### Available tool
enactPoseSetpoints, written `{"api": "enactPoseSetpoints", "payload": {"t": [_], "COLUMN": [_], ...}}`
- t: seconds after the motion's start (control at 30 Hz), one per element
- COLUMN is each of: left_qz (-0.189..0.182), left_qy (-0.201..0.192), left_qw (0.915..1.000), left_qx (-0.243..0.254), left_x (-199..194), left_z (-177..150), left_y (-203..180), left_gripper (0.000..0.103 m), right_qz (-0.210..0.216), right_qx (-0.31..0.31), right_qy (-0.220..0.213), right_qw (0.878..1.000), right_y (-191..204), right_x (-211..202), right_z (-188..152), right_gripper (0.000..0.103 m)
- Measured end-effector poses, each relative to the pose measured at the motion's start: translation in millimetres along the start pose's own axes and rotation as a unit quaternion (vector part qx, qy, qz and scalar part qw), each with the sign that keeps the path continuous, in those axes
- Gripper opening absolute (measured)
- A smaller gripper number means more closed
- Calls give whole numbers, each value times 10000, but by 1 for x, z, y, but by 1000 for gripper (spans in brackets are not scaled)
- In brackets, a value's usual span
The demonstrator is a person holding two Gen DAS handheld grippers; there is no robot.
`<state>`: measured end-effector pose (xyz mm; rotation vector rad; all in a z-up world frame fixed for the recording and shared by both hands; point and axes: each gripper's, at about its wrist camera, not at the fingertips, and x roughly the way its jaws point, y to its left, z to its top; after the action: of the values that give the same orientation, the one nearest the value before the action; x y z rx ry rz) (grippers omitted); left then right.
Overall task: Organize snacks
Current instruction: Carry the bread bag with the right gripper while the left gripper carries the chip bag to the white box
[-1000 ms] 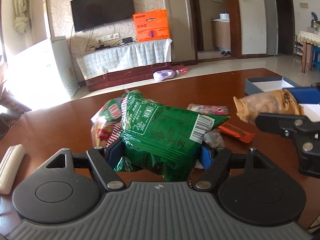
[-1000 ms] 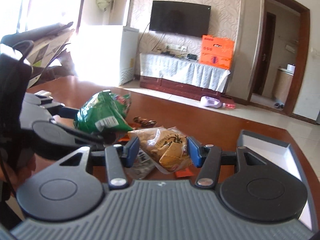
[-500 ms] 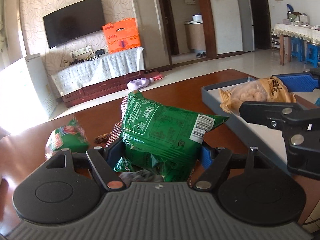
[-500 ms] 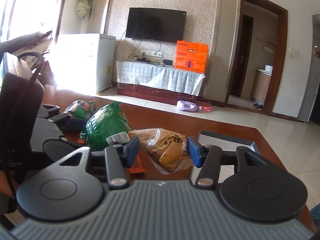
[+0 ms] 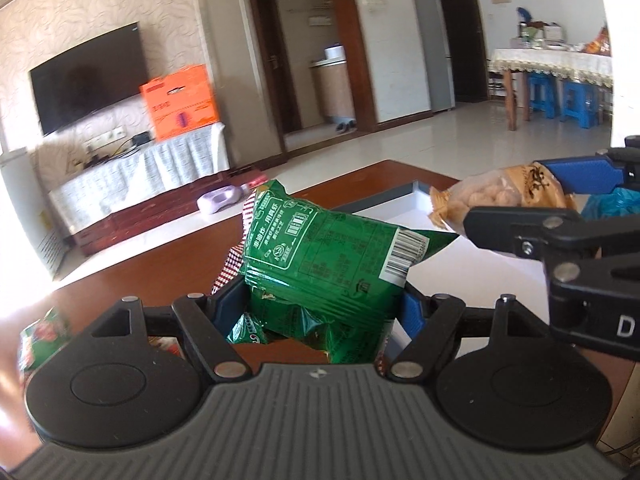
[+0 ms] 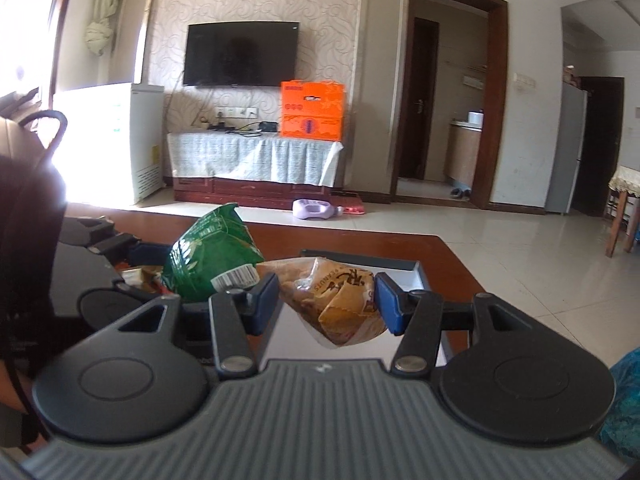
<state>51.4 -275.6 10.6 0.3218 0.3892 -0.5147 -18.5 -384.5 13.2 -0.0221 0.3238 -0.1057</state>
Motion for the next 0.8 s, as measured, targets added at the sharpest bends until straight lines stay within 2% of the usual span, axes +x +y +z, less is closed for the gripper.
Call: {"api": "enactPoseSetpoints", "payload": {"t": [0.37, 0.4, 0.57, 0.67, 0.73, 0.8], "left_qz": [-778, -889, -1307, -1378, -1357, -1403], "left_qy": [-139, -124, -52, -69, -240, -406], "left_qw": [9969, 9960, 9914, 9903, 9902, 9888], "left_qx": [11, 33, 82, 166, 231, 323], "left_x": [47, 63, 88, 91, 86, 70], "left_z": [18, 18, 21, 20, 18, 12], "left_y": [-73, -70, -93, -108, -113, -113], "left_gripper": [80, 80, 80, 86, 100, 101], "right_qz": [-452, -499, -659, -668, -654, -627], "right_qx": [313, 360, 541, 635, 663, 676], "right_qy": [28, 36, 151, 230, 276, 307], "right_qw": [9985, 9981, 9962, 9955, 9953, 9953], "right_y": [-31, -34, -44, -50, -50, -48], "right_x": [4, 4, 7, 10, 12, 13], "right_z": [-9, -10, -16, -20, -21, -22], "right_gripper": [56, 56, 56, 56, 56, 56]}}
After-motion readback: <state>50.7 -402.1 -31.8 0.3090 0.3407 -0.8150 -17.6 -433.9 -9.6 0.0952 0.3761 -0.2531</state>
